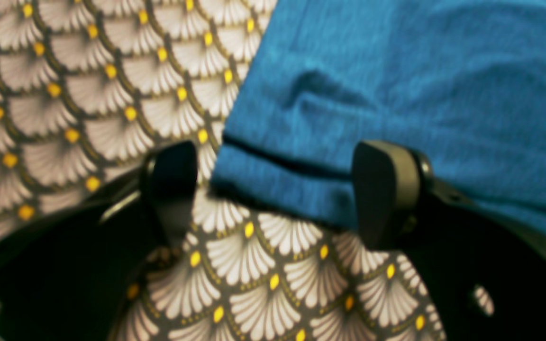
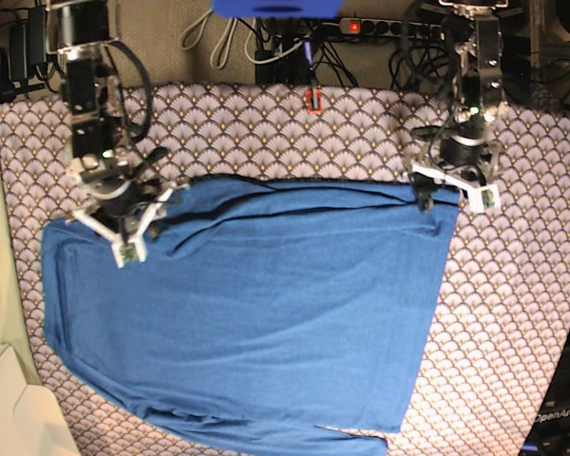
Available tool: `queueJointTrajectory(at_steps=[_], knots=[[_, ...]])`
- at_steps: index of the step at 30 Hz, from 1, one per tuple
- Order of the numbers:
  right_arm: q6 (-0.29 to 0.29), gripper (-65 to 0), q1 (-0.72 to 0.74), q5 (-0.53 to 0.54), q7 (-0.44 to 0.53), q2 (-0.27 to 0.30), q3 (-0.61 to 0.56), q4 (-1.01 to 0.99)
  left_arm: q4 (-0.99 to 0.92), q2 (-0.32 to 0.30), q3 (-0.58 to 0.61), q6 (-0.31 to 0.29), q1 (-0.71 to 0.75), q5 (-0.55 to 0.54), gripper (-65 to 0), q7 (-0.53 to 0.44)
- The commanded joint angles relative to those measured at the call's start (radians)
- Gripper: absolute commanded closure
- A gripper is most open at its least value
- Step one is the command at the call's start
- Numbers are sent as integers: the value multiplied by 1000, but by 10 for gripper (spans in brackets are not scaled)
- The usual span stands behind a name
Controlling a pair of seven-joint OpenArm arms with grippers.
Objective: Fold the T-shirt properly
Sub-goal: 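Hold the corners and shift both grippers outward to stretch the shirt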
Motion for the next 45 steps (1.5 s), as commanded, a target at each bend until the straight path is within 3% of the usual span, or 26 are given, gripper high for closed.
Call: queueJointTrajectory(at_steps=[1, 7, 11, 15, 19, 21, 39, 45], knots=[[-3, -268, 8, 2, 24, 9, 3, 41, 7, -7, -1, -4, -10, -4, -496, -23], [-3, -266, -47, 2, 24, 28, 14, 146, -33, -6, 2, -6, -31, -5, -494, -25], [-3, -266, -68, 6, 25, 19, 100, 157, -34, -6, 2, -6, -33, -5, -461, -25], [11, -266, -73, 6, 25, 3, 192, 153, -46, -6, 2, -6, -42, -5, -298, -25], [126, -265, -98, 6, 24, -18, 263, 153, -88, -6, 4, -6, -71, -5, -100, -19], [141, -266, -105, 6, 24, -37, 298, 152, -108, -6, 2, -6, -74, -5, -10, -22], [145, -264, -165, 6, 24, -81, 264, 149, 35, -18, -6, -3, -126, 3, -3, -14], [145, -265, -165, 6, 24, -81, 263, 120, 47, -59, -6, 4, -128, -2, -3, -14]])
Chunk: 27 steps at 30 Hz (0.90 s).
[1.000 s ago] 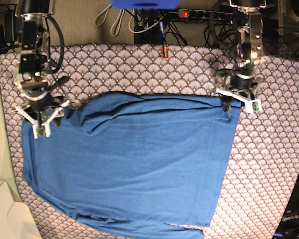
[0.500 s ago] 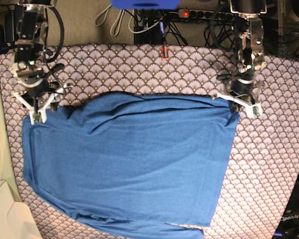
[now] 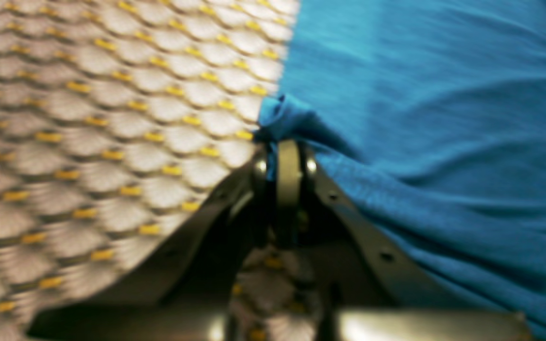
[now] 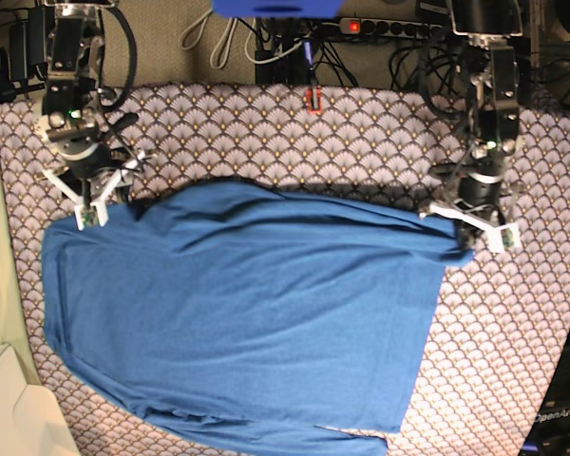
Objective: Fold the T-shirt properly
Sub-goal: 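Hold the corners and shift both grippers outward to stretch the shirt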
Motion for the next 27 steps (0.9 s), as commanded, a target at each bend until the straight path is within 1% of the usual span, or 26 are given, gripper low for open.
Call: queueJointTrajectory(at_steps=[1, 7, 16, 22, 27], knots=[[2, -266, 7, 1, 20, 8, 3, 8, 20, -6, 1, -6, -12, -4, -3, -22], [2, -266, 13, 1, 26, 8, -22, -38, 14, 2, -42, -12, -9, 1, -3, -22], [2, -269, 21, -2, 28, 12, -66, -40, 12, 5, -42, -12, 2, -4, -3, -22], [2, -344, 48, -3, 29, 12, -68, -46, 12, 5, -42, -12, 20, -4, -3, -22], [2, -354, 90, -3, 29, 20, -68, -80, 12, 8, -42, -12, 26, -4, -3, -22]])
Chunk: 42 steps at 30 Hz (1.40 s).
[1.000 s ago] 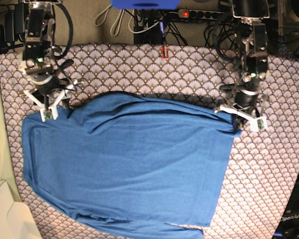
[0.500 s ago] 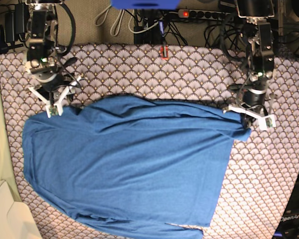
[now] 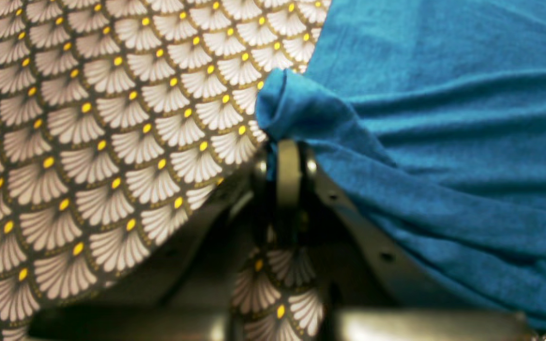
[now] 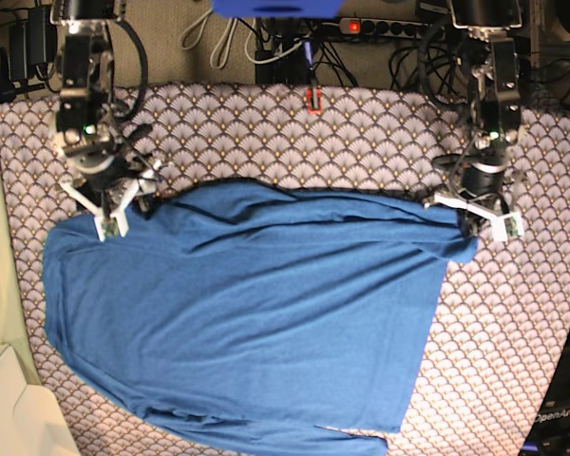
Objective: Fold the T-shirt properly
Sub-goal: 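Hold the corners and shift both grippers outward to stretch the shirt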
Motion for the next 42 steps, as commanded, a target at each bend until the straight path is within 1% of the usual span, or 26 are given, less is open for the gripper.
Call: queueJointTrajectory(at_steps=[1, 5, 10, 20, 21, 23, 24, 27, 28, 34, 37, 42], knots=[[1, -354, 19, 4, 18, 16, 4, 3, 16, -2, -4, -3, -7, -2, -3, -25], [1, -354, 35, 4, 26, 19, 4, -45, 16, 9, -4, -3, -5, 1, -3, -25], [1, -354, 46, 4, 99, 21, 2, -92, 16, 12, -4, -4, -5, -2, -3, -25], [1, -348, 51, 4, 204, 21, 2, -174, 16, 12, -4, -4, -7, 2, -3, -25], [1, -338, 51, 4, 214, 21, 2, -183, 16, 12, -4, -4, -9, 2, -3, -25], [1, -280, 51, 4, 230, 33, 2, -189, 16, 12, -4, -4, -9, 2, -3, -25], [1, -231, 51, 4, 231, 39, 2, -192, 16, 12, -4, -4, -9, 2, -3, -25], [1, -45, 58, 4, 231, 52, 2, -211, 16, 10, -4, -4, -9, 4, -3, -25], [1, 0, 63, 4, 225, 64, 2, -215, 16, 10, -4, -4, -9, 4, -3, -25], [1, 0, 62, 4, 227, 111, 8, -209, 16, 3, -4, -4, -5, 4, -3, -25], [1, 0, 52, 4, 227, 119, 10, -184, 22, 3, -7, -4, -4, 4, -3, -25], [1, 0, -9, 4, 225, 128, 8, -66, 27, 3, -7, -4, 14, 4, -3, -25]])
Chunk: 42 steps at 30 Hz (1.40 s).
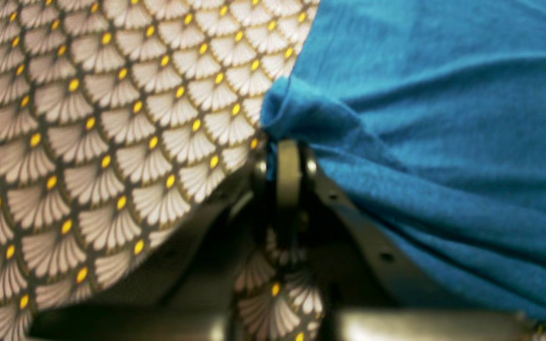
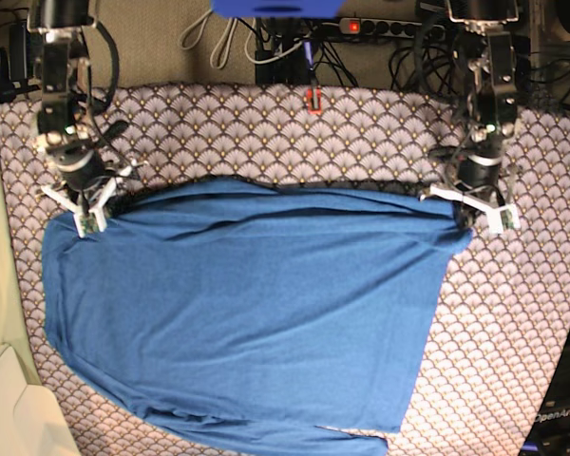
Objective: Fold the T-shirt properly
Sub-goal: 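Hold the corners and shift both grippers outward to stretch the shirt, then drag the shirt toward the robot with both grippers to flatten it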
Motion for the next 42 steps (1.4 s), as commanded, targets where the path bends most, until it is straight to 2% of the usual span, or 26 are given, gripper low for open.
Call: queueJointTrajectory(at_steps=[1, 10, 16, 29, 37, 42], knots=[[-6, 0, -1, 8, 23, 15, 4, 43, 21, -10, -7, 0, -13, -1, -3, -26], [-6, 0, -102, 8, 23, 16, 9, 169, 72, -12, -8, 0, 53, -4, -3, -26], [-6, 0, -168, 8, 25, 15, 75, 260, 144, -12, -10, 0, 104, -4, -3, -26], [-6, 0, -301, 8, 32, 22, 102, 293, 165, -12, -10, 0, 207, -4, -3, -26], [-6, 0, -372, 8, 32, 24, 110, 366, 268, -13, -10, 0, 282, 2, -3, -26], [-6, 0, -413, 8, 34, 24, 138, 387, 297, -39, -10, 0, 325, -4, -3, -26]])
